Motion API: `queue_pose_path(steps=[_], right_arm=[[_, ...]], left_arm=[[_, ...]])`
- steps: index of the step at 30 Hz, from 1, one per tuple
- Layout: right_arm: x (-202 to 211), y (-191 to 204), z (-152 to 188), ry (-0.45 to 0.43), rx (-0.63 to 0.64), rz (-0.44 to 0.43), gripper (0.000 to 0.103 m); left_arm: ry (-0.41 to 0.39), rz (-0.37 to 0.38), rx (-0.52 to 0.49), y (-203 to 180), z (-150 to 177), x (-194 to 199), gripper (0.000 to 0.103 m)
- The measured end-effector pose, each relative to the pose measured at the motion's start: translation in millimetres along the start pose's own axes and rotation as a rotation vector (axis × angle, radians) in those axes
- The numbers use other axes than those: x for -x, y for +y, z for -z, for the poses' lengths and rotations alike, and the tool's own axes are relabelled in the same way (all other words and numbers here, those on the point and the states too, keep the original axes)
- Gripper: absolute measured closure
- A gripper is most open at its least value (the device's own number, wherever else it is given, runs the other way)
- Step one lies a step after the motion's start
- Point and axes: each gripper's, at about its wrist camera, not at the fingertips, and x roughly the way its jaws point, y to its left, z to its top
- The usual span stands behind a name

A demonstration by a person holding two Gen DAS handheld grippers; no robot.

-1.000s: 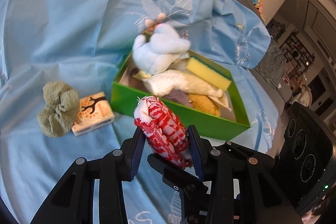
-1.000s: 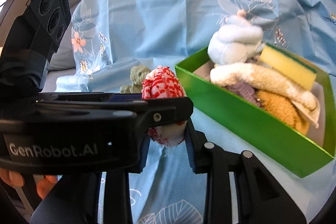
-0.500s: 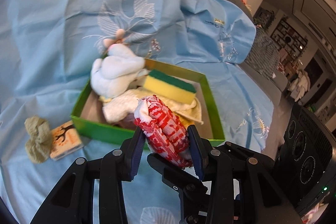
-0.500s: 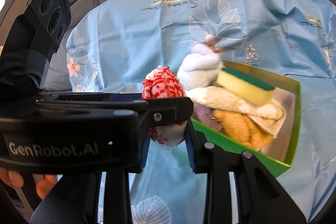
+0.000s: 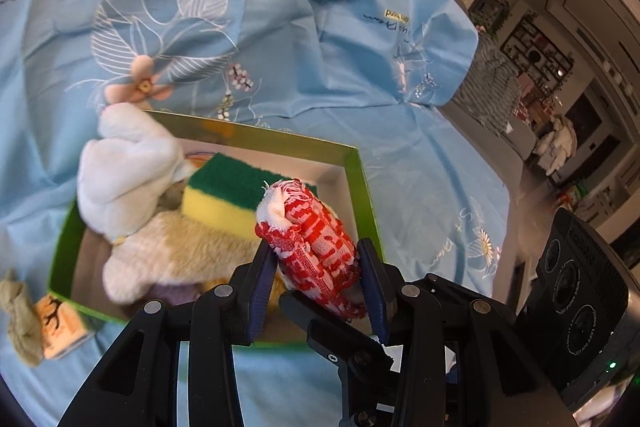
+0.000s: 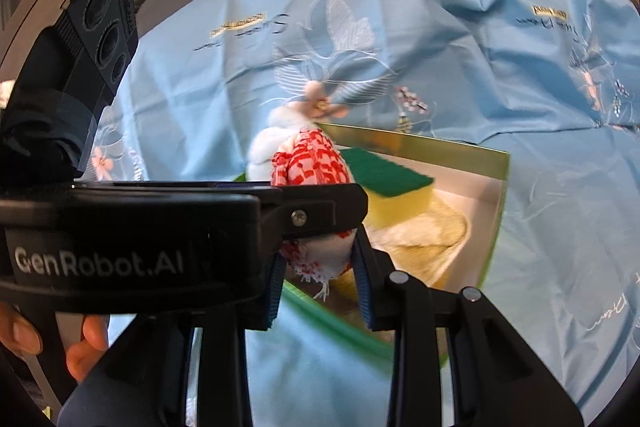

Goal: Organize soft objects
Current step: 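Carry the pouch into the green box and open the left gripper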

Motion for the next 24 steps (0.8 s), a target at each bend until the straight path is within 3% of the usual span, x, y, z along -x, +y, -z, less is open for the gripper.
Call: queue_pose_path(steps=[14,20,22,24], right_arm=[[-42.3,-21.1,-5.6,0.088,-0.009,0.038,0.072],[-37.9,-21.4,-4.4,0.099,-0.007,0.064,0.067],[-33.1,-20.9,-4.7,0.092,-0.004,0.093,0.050],[-28.3,-23.0,-4.1,0.089,-0.016,0.111,0.034]], left_arm=[[0.062,0.002,0.036,19.8,-3.0,-40.2,0.061],[0.064,-0.054,0.018,17.4,-2.5,-37.2,0.036],[0.062,-0.074,0.014,17.4,-2.3,-32.9,0.022],[0.057,-0.094,0.014,18.0,-1.8,-27.3,0.021]])
